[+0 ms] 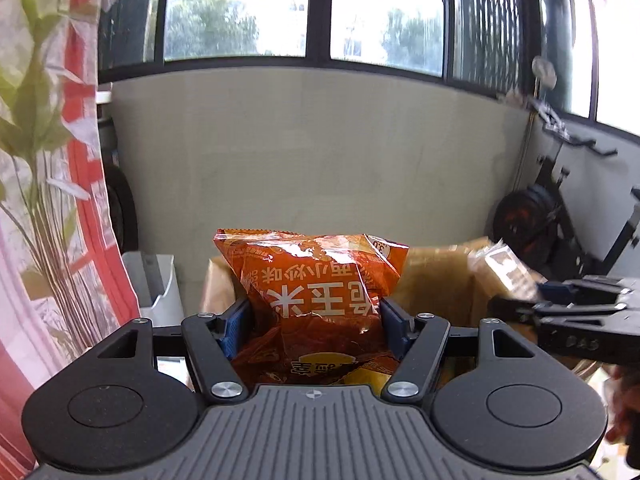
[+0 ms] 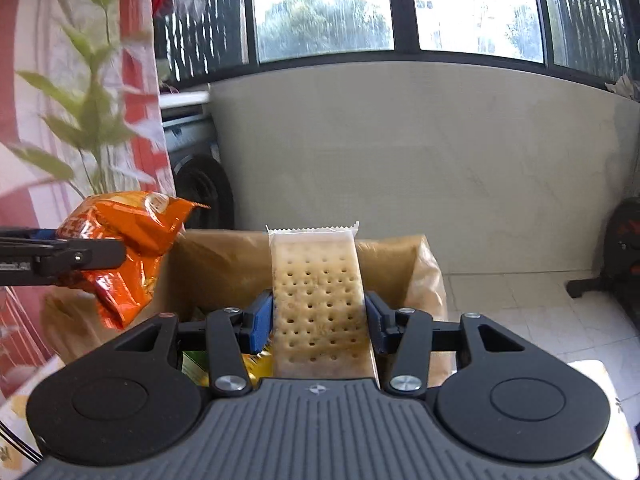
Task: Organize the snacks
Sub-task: 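Lift both held snacks over the lined box and release them inside, then grasp the red spicy snack bag with the right tool while the left tool grasps a red packet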
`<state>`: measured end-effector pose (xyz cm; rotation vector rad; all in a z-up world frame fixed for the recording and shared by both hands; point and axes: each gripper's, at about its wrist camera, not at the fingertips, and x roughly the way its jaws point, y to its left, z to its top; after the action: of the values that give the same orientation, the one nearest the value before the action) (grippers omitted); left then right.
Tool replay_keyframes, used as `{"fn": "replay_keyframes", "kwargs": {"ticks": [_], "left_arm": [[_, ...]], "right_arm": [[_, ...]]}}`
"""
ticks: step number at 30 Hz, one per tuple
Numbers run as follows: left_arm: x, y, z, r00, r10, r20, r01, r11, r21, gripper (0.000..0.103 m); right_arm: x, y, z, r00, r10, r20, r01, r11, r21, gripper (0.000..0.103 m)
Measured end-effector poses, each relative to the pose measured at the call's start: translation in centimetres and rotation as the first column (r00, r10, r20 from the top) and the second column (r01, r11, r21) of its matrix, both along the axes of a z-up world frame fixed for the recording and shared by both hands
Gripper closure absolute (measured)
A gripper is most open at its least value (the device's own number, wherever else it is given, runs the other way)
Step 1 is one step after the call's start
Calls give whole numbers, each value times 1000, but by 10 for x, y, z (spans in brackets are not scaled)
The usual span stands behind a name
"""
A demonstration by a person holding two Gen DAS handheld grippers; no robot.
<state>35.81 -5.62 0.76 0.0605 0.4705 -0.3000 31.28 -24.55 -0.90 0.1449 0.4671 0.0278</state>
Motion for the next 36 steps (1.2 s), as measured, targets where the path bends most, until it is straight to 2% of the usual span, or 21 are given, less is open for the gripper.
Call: {"fn": "replay_keyframes", "kwargs": {"ticks": [5, 10, 13, 20, 28, 36], "left_arm": [[4, -5, -10, 999, -30, -25, 31, 999, 10, 30], [-4, 0, -9, 999, -37, -15, 38, 999, 18, 24], [-11, 2, -3, 999, -49, -4, 49, 999, 21, 23], [-42, 13, 9, 999, -43, 10, 43, 999, 5, 23], [-85, 46, 14, 999, -25, 41, 26, 999, -21, 23], [-130, 85, -8, 999, 35, 34, -34, 999, -39, 23]], "right_arm": [[-5, -6, -5, 1000, -18, -21, 18, 1000, -20, 52], [-17, -9, 1, 1000, -8, 3, 9, 1000, -18, 41], [-26, -7, 6, 1000, 4, 23, -3, 1000, -29, 39], [-54, 0, 10, 999, 28, 42, -27, 999, -28, 39], [-92, 8, 10, 996, 55, 71, -52, 998, -37, 32], [-125, 16, -10, 992, 75, 98, -75, 997, -4, 32]]}}
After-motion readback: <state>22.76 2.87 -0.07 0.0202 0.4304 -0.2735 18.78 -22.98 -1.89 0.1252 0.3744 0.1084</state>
